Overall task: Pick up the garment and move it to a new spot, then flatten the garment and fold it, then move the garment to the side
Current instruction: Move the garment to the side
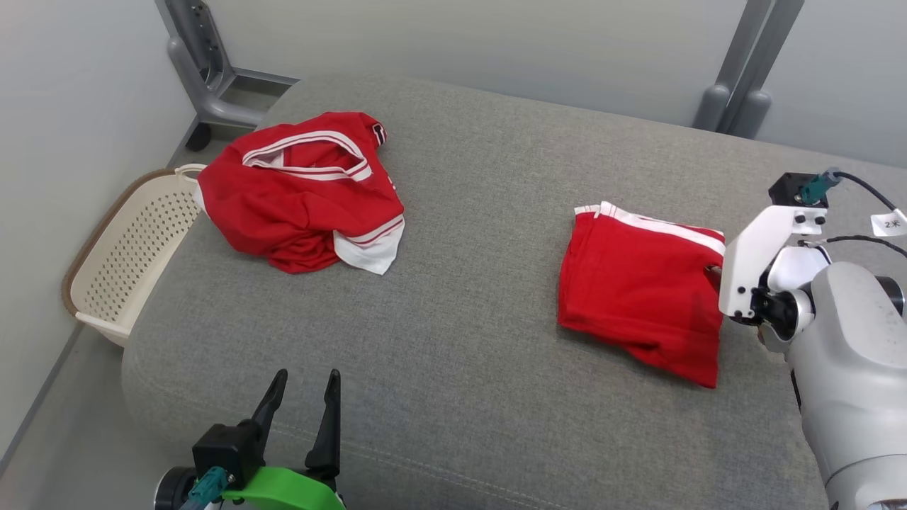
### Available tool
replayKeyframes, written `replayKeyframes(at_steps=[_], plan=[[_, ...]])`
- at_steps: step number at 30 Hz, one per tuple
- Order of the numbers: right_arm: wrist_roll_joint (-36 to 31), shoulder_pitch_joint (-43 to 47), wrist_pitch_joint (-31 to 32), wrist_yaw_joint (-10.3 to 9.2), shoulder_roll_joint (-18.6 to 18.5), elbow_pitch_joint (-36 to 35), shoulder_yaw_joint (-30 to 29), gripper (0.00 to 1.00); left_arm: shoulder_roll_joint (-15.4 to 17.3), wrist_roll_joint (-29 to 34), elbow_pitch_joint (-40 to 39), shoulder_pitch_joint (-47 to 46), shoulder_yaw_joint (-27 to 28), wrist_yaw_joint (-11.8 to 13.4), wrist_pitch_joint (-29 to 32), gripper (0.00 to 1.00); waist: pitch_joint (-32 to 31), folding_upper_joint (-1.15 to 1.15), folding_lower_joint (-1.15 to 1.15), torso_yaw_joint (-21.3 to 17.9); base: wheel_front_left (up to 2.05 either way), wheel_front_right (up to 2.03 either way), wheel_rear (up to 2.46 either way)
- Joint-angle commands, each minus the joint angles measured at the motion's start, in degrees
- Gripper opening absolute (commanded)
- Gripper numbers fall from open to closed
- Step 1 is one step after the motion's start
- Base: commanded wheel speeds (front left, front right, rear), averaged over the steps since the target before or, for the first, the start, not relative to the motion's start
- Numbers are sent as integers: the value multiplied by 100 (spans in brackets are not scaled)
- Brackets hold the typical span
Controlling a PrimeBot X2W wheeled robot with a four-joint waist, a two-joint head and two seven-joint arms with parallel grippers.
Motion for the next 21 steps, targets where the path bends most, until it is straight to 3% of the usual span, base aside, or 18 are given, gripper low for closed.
replayKeyframes(at_steps=[1, 10, 21], plan=[[-121, 161, 137, -8, 63, -141, -243, 100, 11, -11, -22, -10, 3, 7, -19, 100, 90, 0, 0, -95, 0, 0, 0], [-615, 607, 537, -7, 472, -718, -1216, 100, -18, 46, -24, -177, -26, -31, -35, 100, 310, 0, 0, -176, 0, 0, 0], [-709, 588, 470, -8, 615, -825, -1607, 100, -44, 88, 17, -289, -54, -65, -49, 100, 486, 0, 0, -16, 0, 0, 0]])
